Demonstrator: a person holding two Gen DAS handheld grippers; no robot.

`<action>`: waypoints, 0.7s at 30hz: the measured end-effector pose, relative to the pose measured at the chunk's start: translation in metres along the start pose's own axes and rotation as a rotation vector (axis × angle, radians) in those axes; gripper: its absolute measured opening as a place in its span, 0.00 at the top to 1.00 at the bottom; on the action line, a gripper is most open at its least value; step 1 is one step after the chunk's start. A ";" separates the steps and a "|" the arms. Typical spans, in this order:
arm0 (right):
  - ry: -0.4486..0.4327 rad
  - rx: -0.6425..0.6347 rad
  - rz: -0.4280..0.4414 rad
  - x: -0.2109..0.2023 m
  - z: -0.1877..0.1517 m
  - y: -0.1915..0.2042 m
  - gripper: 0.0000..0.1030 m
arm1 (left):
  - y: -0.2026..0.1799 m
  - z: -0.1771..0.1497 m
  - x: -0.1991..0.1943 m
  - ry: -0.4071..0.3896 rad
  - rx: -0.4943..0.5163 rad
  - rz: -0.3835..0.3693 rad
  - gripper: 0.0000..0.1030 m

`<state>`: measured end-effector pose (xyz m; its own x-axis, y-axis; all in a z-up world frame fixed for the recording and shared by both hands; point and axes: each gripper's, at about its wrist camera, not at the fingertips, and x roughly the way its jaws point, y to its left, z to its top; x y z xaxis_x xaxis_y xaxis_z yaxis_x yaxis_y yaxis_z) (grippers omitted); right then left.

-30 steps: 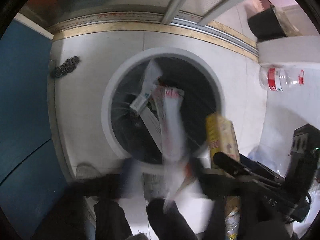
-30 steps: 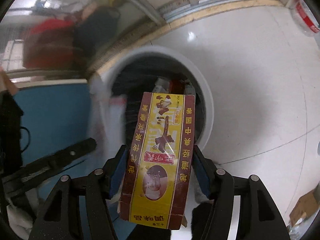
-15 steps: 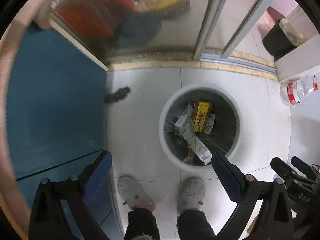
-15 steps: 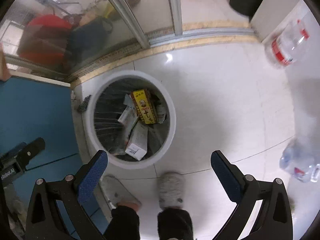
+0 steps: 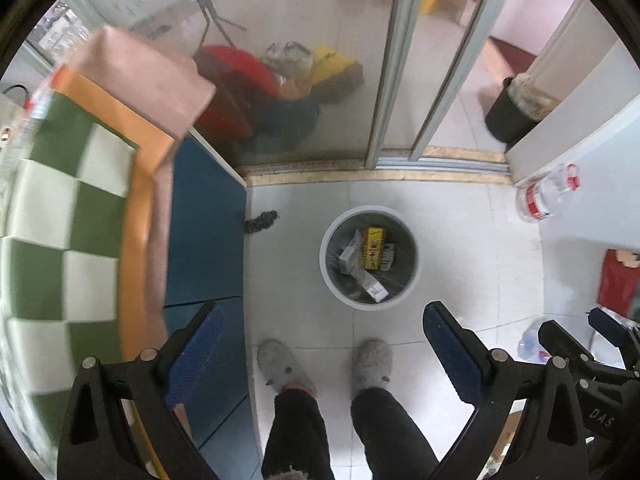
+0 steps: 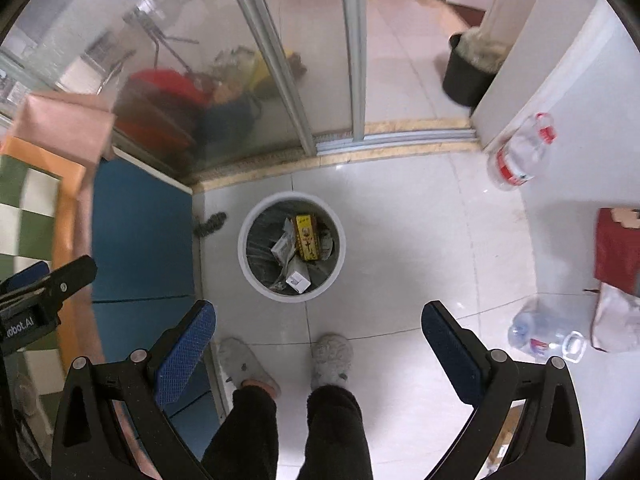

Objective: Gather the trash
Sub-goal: 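Swing both tools back toward the checkered table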

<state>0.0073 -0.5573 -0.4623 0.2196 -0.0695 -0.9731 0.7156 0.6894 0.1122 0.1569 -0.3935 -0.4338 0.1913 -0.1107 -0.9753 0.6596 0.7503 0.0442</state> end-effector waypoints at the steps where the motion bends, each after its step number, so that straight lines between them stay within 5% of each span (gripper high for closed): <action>1: -0.010 -0.004 -0.004 -0.015 0.000 0.000 0.00 | -0.001 -0.001 -0.013 -0.006 -0.001 -0.005 0.01; 10: -0.090 -0.039 0.016 -0.148 -0.004 0.007 0.00 | -0.002 -0.012 -0.118 -0.071 -0.026 -0.072 0.01; 21: -0.097 -0.037 0.172 -0.200 0.035 0.049 0.00 | 0.067 0.013 -0.188 -0.189 -0.154 -0.063 0.01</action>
<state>0.0219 -0.5354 -0.2554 0.4008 -0.0165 -0.9160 0.6378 0.7227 0.2661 0.1739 -0.3310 -0.2449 0.2952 -0.2693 -0.9167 0.5589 0.8269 -0.0629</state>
